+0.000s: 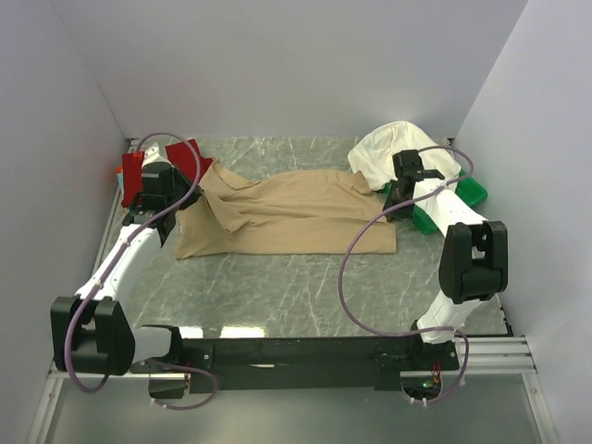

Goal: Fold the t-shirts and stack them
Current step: Fold the tshirt

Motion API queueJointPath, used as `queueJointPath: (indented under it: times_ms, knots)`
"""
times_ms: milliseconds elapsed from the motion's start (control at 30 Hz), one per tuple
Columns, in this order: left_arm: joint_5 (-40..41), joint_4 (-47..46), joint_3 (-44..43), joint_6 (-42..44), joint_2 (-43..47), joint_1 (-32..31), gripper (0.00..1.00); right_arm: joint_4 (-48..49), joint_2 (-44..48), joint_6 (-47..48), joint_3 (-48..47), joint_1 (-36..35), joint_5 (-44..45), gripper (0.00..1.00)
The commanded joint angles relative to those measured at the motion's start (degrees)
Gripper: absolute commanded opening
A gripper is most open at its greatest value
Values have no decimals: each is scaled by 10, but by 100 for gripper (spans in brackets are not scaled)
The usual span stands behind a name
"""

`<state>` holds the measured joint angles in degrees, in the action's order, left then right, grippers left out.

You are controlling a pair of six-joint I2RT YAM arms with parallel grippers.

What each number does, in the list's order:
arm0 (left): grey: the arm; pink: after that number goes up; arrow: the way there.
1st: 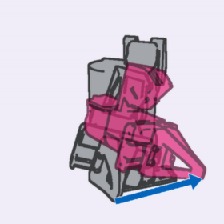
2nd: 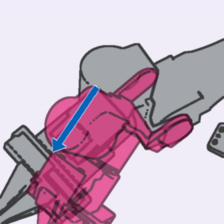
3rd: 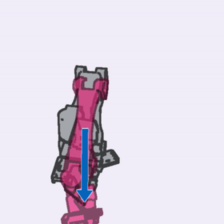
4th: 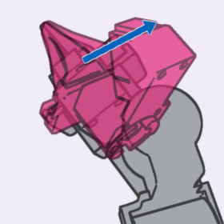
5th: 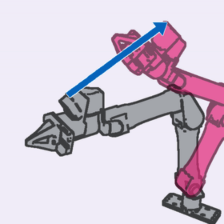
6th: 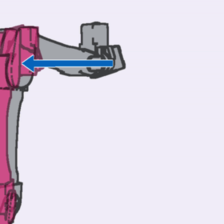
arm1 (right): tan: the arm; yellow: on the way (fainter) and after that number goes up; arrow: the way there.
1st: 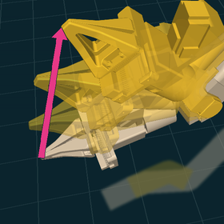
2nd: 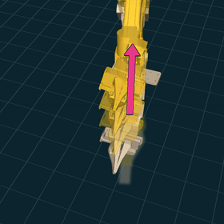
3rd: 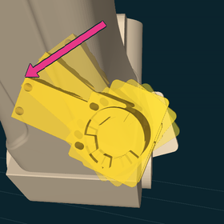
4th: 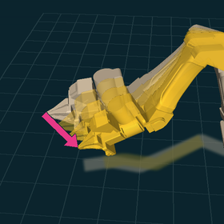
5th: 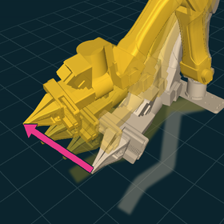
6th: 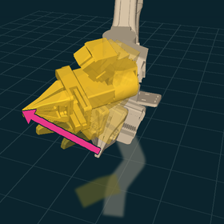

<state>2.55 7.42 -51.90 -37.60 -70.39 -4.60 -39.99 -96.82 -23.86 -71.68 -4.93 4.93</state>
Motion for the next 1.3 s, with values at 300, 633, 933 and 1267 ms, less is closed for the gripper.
queueJointPath:
  times_ms: [300, 633, 933, 1267]
  knots:
    - [-3, -32, -91, 29, -120, 12, 52, 14, -52, 14, -67, 9, -3, 47]
    - [2, -33, -24, 12, -68, 12, 83, 82, 64, 17, 14, -21, -64, 56]
    - [-93, -129, 114, -17, -69, 12, 89, 142, -1, 4, 30, -125, -114, 55]
    - [-86, -145, 145, -22, -151, 13, 89, 178, -62, -12, 52, -151, -135, 54]
